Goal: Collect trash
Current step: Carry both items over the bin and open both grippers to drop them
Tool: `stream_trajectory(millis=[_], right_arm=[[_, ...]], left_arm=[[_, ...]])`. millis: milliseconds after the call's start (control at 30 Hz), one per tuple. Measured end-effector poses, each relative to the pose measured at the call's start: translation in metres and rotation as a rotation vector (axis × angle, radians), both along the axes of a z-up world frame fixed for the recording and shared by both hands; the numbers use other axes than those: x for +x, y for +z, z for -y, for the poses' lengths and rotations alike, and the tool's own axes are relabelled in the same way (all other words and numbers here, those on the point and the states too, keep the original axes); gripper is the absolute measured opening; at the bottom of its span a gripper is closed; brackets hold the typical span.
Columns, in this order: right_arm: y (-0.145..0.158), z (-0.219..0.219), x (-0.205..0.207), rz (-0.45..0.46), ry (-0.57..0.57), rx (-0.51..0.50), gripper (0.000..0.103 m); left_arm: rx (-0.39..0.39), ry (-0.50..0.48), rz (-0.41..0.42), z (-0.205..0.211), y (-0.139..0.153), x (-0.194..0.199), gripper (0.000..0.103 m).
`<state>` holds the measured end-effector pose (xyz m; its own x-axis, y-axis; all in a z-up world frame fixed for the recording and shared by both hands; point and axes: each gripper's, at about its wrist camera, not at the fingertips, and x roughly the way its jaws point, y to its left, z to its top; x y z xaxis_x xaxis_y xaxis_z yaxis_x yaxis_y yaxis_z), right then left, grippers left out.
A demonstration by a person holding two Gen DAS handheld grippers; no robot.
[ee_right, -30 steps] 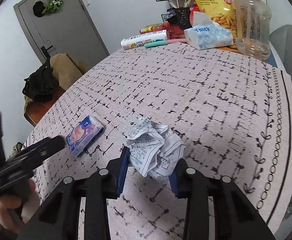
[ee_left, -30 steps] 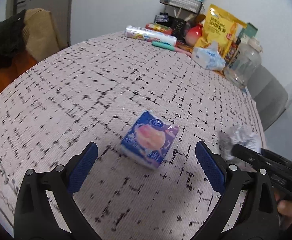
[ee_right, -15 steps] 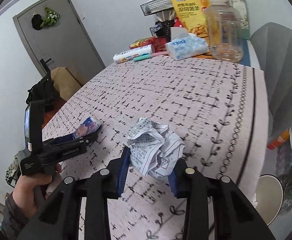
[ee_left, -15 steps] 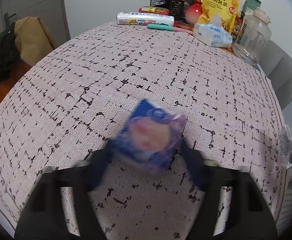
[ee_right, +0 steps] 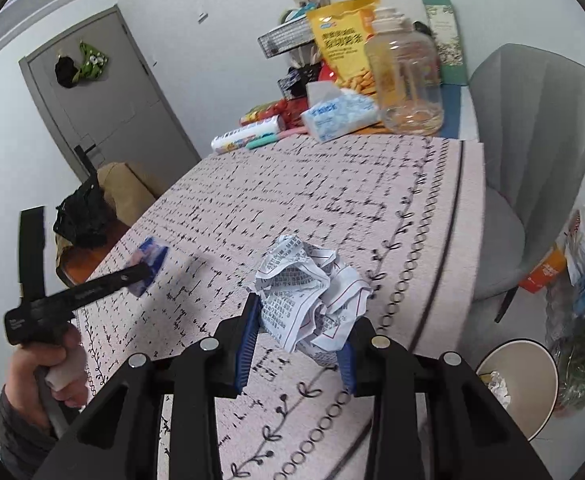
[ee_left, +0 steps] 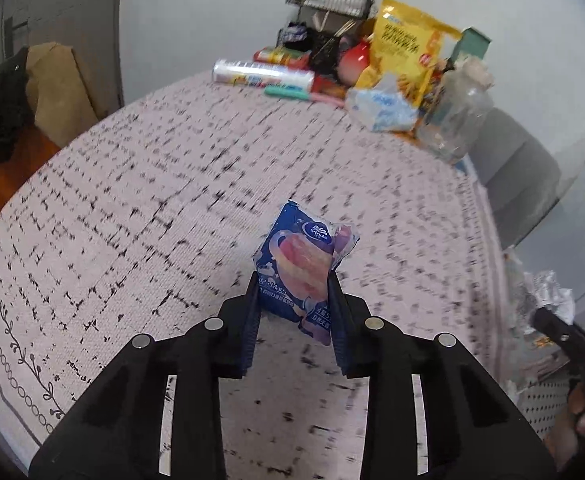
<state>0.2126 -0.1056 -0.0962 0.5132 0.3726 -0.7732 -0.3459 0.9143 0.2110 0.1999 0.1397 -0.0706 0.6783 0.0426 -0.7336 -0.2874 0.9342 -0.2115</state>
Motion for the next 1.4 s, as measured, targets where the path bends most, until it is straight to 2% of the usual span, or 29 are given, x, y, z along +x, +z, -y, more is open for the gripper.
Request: stream_trajectory(millis=[200, 367, 433, 767, 967, 1067, 1100, 1167, 1233, 1400], right_arm=[[0.011, 0.046, -0.005, 0.019, -0.073, 0.019, 0.035], [0.012, 0.094, -0.004, 0.025, -0.161, 0.016, 0.035], [0.010, 0.121, -0.003, 0.021, -0.211, 0.014, 0.036], [-0.019, 0.233, -0.001, -0.031, -0.395, -0.010, 0.038], [-0.058, 0.294, -0.002, -0.087, -0.492, -0.016, 0.042], [-0.082, 0.319, -0.002, -0.110, -0.526, -0.013, 0.052], [-0.089, 0.325, -0.002, -0.115, -0.536, -0.016, 0.060], [-0.103, 0.341, -0.001, -0.134, -0.566, -0.027, 0.062], [-0.112, 0.353, -0.004, -0.145, -0.585, -0.016, 0.070], [-0.124, 0.375, -0.017, -0.154, -0.622, -0.010, 0.073]], left_arm=[[0.005, -0.066, 0.045, 0.033, 0.025, 0.004, 0.031], [0.000, -0.154, 0.053, 0.080, 0.029, 0.020, 0.031], [0.020, -0.182, 0.053, 0.104, 0.027, 0.029, 0.031], [0.019, -0.390, -0.002, 0.232, 0.002, 0.076, 0.031], [0.018, -0.485, -0.050, 0.291, -0.021, 0.093, 0.031], [0.020, -0.525, -0.077, 0.315, -0.032, 0.099, 0.031], [0.023, -0.538, -0.087, 0.323, -0.036, 0.101, 0.031], [0.024, -0.558, -0.105, 0.336, -0.044, 0.105, 0.031], [0.029, -0.576, -0.123, 0.349, -0.053, 0.109, 0.031], [0.020, -0.615, -0.173, 0.376, -0.076, 0.119, 0.031]])
